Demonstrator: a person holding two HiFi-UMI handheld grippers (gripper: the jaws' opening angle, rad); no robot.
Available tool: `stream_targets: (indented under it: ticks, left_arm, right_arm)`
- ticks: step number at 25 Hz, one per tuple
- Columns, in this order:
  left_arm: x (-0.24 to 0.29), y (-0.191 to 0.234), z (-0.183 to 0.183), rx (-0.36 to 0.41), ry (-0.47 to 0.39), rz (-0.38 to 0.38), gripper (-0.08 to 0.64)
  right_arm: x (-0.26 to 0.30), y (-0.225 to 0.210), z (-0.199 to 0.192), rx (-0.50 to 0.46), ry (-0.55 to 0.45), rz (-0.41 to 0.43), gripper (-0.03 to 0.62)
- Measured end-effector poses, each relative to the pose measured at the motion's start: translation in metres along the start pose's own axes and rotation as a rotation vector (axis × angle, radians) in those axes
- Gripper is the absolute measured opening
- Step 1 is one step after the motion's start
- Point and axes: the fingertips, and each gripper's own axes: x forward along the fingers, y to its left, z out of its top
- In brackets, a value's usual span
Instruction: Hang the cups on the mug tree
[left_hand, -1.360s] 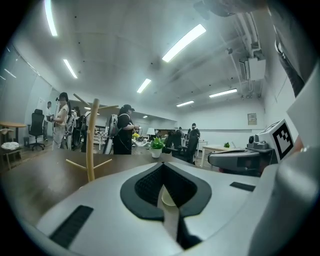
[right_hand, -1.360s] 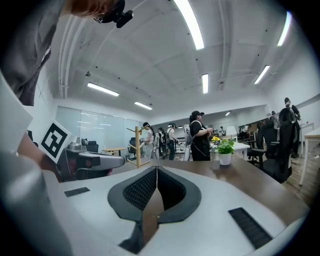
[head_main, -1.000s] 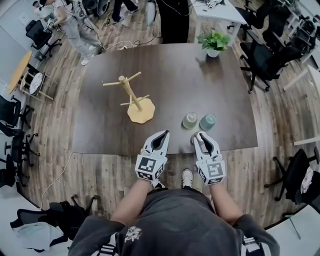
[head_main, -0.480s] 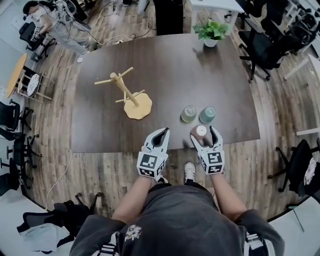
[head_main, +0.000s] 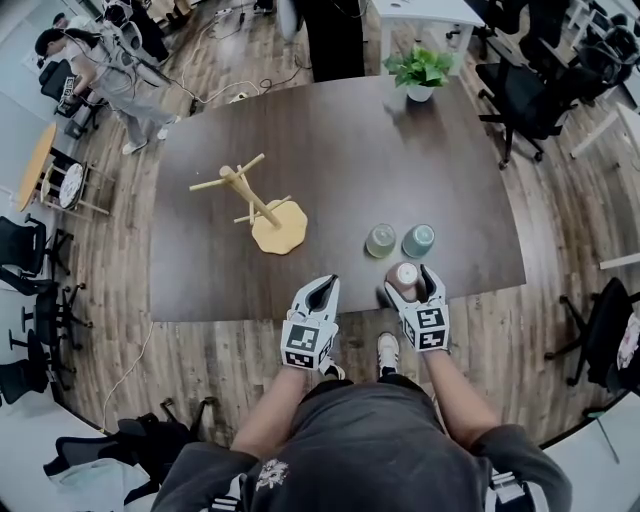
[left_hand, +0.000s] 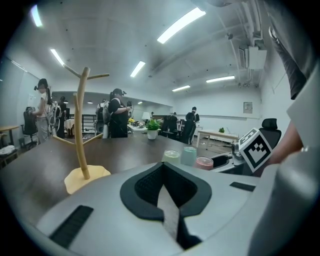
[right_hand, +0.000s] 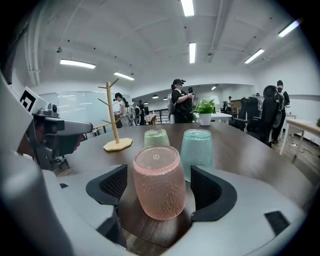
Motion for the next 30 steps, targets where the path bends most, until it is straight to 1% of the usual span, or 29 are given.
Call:
stream_targets:
  ticks: [2,5,7,13,16,20,22,25,30]
  left_arm:
    - [-0.001,0.000,0.001,-0.006,0.001,0.008,0.006]
    - [-0.002,0.002,0.004,-0.012,-0.007,0.020,0.006]
    - [-0.006,0.007,0.005,-0.012,-0.012,0.031,0.006]
    - [-0.013,0.009,0.009,-0.012,-0.023,0.050,0.006]
    - [-0.014,0.010,0.009,-0.027,-0.023,0.056,0.006]
    - [-0.018,0.018,0.006,-0.058,-0.013,0.077,0.006]
    - [-0.020,0.021,0.006,-0.072,-0.015,0.084,0.006]
    - [-0.023,0.028,0.007,-0.069,-0.017,0.093,0.006]
    - [-0.040,0.057,0.010,-0.065,-0.027,0.179,0.006]
  right_arm:
    - [0.000,-0.001,0.000,-0.006,0.011,-0.006,0.394]
    - [0.002,-0.006,-0.004,-0.029,0.041,-0.059,0.392]
    - [0.005,-0.004,-0.006,-0.036,0.055,-0.082,0.338]
    - [0.005,-0.006,-0.004,-0.040,0.049,-0.077,0.336]
    - [0.000,-0.002,0.008,-0.035,0.014,-0.055,0.336]
    - [-0.006,0.010,0.026,-0.052,-0.044,-0.020,0.336]
    - [-0.010,0.016,0.040,-0.051,-0.085,0.004,0.336]
    - [-0.015,0.032,0.063,-0.036,-0.157,0.047,0.336]
    - [-0.011,0.072,0.101,-0.119,-0.214,0.110,0.336]
